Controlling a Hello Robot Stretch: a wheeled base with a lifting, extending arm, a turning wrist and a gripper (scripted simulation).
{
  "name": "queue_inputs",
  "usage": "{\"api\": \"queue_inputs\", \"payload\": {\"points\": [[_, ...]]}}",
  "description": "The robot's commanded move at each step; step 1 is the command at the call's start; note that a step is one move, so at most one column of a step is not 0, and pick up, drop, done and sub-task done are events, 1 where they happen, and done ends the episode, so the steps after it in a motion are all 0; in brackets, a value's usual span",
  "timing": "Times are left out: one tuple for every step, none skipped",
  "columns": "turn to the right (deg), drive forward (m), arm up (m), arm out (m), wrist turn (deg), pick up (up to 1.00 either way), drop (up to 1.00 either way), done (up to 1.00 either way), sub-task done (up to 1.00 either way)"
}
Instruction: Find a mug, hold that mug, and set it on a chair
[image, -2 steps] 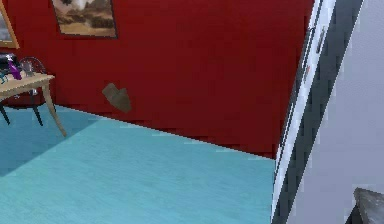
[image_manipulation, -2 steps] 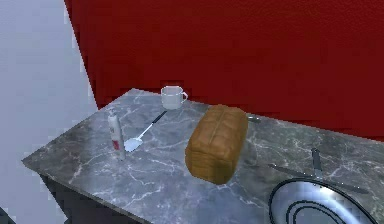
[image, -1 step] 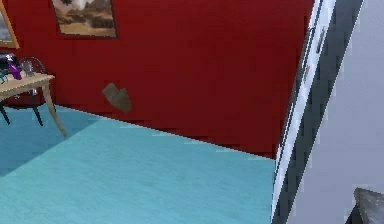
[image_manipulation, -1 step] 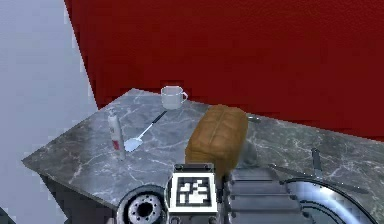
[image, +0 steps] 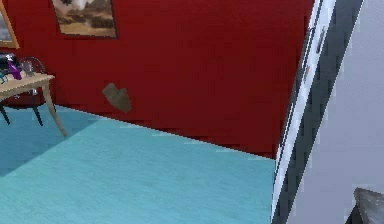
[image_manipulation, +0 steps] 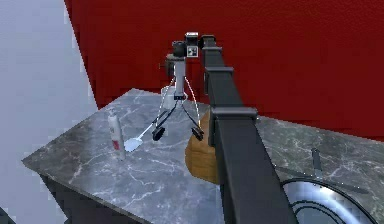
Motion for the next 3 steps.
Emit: {"api": "queue_inputs", "payload": {"points": [[0.0,0.0,0.0,0.0,45.0,0.0,0.0,0.0,0.0],[0.0,0.0,0.0,0.0,45.0,0.0,0.0,0.0,0.0],[0.0,0.0,0.0,0.0,45.0,0.0,0.0,0.0,0.0]]}}
